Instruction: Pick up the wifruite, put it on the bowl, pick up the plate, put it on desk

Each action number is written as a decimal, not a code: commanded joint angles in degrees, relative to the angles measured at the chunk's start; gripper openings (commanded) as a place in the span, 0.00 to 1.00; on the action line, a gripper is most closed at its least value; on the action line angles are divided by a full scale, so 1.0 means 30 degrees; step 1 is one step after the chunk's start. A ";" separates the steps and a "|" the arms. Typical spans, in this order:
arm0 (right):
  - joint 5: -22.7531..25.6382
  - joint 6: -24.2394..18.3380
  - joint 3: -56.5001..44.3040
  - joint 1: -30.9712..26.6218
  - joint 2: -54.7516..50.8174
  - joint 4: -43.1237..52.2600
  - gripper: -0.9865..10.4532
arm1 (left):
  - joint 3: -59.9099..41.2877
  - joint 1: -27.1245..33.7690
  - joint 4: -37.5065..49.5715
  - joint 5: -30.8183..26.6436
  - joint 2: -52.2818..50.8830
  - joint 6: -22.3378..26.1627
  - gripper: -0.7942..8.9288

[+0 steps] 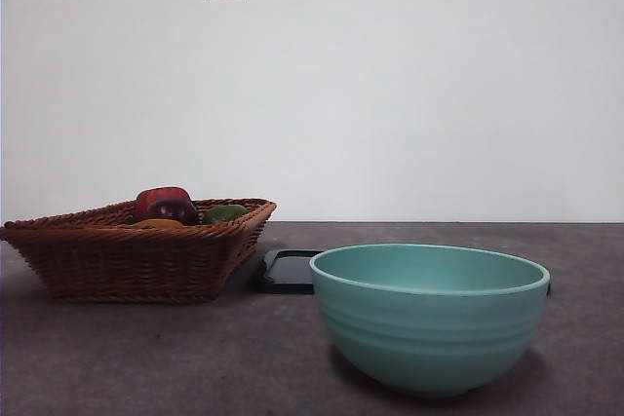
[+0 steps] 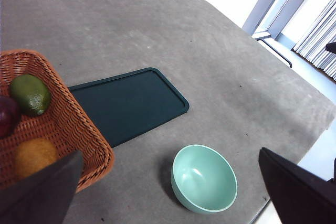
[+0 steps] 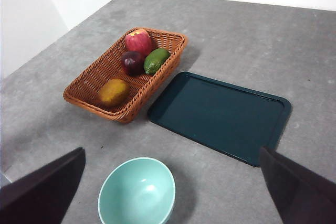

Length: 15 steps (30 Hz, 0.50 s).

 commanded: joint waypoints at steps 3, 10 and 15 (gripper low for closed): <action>0.0000 0.0262 0.0291 0.0080 0.0080 0.0197 0.64 | 0.0423 -0.0073 0.0015 0.0080 0.0080 -0.0189 0.73; -0.0058 0.0262 0.0291 0.0080 0.0080 0.0197 0.64 | 0.0423 -0.0073 -0.0408 -0.0175 0.0590 -0.0801 0.72; -0.0058 0.0270 0.0291 0.0080 0.0080 0.0401 0.64 | 0.0765 -0.0073 -0.0729 -0.1304 0.2368 -0.0627 0.72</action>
